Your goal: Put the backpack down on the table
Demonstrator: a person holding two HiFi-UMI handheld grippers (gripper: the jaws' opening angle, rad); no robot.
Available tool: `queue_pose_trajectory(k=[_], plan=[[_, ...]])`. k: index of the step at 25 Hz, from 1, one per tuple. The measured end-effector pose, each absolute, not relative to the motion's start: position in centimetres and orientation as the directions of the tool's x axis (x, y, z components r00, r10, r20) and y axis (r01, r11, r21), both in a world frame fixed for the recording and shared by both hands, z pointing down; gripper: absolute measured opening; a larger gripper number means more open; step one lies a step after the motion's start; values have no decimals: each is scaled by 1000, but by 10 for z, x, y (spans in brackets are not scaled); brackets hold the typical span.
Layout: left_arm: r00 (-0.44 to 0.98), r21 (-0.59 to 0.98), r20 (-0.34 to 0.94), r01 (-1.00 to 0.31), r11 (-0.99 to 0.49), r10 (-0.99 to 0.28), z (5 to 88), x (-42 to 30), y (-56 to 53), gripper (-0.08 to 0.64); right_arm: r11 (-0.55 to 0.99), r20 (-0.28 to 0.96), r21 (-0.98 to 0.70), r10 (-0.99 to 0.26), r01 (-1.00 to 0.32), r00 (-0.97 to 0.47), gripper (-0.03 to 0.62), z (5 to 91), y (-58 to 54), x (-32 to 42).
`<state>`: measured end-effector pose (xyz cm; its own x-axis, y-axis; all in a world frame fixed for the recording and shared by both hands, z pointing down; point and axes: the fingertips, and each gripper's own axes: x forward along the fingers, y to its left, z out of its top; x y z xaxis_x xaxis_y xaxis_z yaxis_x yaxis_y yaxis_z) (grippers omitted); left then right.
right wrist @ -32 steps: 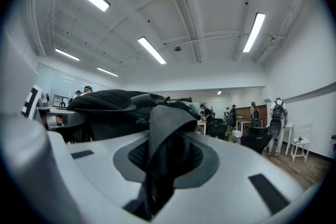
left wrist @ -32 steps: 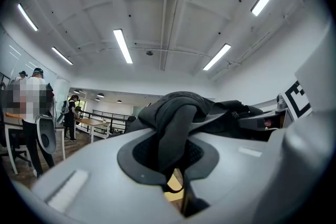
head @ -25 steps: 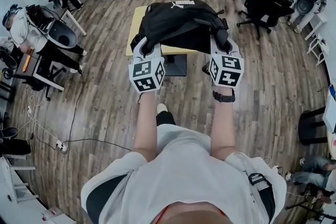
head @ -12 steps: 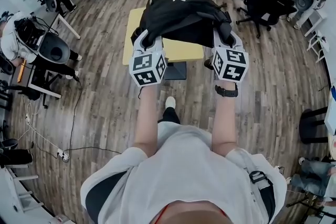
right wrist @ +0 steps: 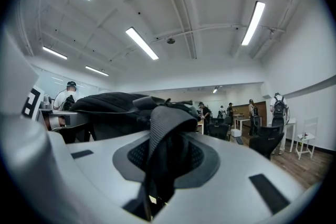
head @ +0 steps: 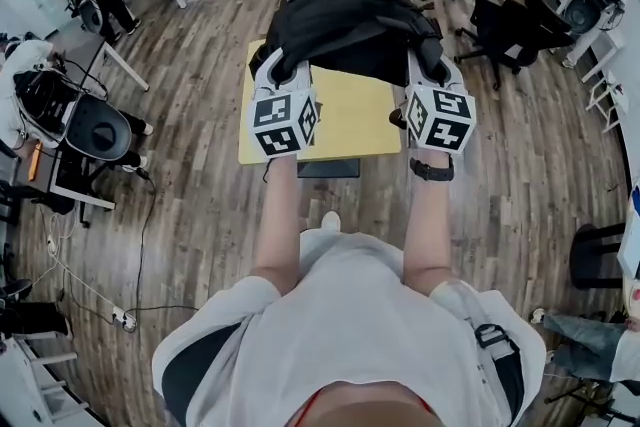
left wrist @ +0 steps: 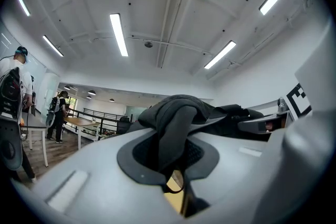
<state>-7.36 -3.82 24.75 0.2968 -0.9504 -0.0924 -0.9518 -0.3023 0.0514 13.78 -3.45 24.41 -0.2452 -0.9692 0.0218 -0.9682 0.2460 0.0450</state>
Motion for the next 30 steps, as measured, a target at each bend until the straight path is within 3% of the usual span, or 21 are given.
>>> queue_pose_trajectory(k=[12,30], plan=[[304,71,-84,-948,-310,-949,256,-133,-172,46,244,31,48,-970,-969,-243,89,251,-165,78],[320,145,-16,-937,-319,-947,309,-153,-224,47,244,124,60,-964,-968,-235,91,293,-214,57]])
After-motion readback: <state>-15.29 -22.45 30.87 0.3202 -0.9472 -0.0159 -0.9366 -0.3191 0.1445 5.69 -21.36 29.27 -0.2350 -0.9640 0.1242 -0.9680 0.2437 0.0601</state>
